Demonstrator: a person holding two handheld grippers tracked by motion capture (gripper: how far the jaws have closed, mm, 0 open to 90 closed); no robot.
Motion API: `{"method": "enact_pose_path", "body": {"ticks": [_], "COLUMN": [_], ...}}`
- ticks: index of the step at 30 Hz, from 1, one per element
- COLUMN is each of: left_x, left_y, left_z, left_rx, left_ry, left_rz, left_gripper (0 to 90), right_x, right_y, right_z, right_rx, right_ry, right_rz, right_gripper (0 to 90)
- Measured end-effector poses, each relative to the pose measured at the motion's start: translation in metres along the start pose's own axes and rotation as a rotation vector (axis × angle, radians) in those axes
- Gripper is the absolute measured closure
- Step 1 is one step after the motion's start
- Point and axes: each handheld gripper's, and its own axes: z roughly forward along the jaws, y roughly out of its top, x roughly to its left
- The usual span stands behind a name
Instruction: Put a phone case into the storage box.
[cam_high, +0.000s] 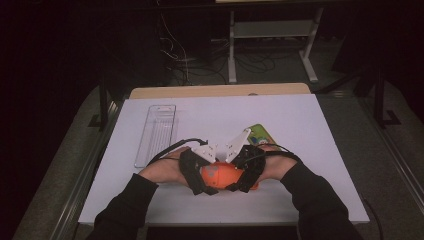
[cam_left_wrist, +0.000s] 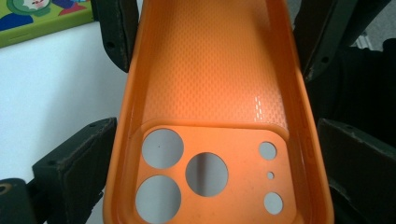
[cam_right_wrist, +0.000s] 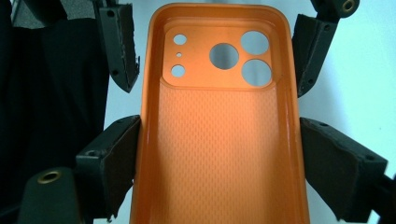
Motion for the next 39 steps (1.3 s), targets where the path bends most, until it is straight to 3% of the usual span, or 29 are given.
{"method": "enact_pose_path", "body": {"ticks": [2,11,12,20,32,34,35,36,38,39], "left_x": [0.001,0.001,0.001,0.000,0.002,0.002,0.003,0.004,0.005,0.006], "left_y": [0.000,0.000,0.000,0.000,-0.002,-0.003,-0.003,-0.004,-0.006,-0.007], "left_z": [0.000,0.001,0.001,0.001,0.004,0.004,0.004,0.004,0.001,0.000], "left_rx": [0.021,0.020,0.021,0.025,0.017,0.024,0.028,0.028,0.017,0.015], "left_ry": [0.009,0.024,0.025,0.033,0.020,0.031,0.038,0.045,0.054,0.064], "left_rz": [0.026,0.039,0.045,0.062,0.031,0.019,0.011,0.006,-0.016,-0.026], "left_gripper": [2.1,13.2,13.3,14.8,16.0,16.0,15.9,15.9,15.9,15.9], "right_x": [0.000,0.001,-0.001,-0.001,-0.003,-0.004,-0.006,-0.006,-0.008,-0.010], "right_y": [0.000,0.000,-0.001,-0.001,-0.004,-0.005,-0.007,-0.007,-0.010,-0.013], "right_z": [0.000,-0.001,-0.001,-0.001,0.003,0.003,0.001,0.001,-0.002,-0.008], "right_rx": [0.000,-0.005,0.001,0.005,-0.005,-0.008,-0.016,-0.016,-0.028,-0.048], "right_ry": [0.000,0.009,0.002,0.003,0.015,0.021,0.031,0.031,0.007,-0.018], "right_rz": [0.004,0.033,0.013,0.011,0.032,0.045,0.072,0.072,0.082,0.110], "right_gripper": [15.1,15.1,15.1,15.1,14.0,10.2,2.7,2.7,1.6,1.0]}}
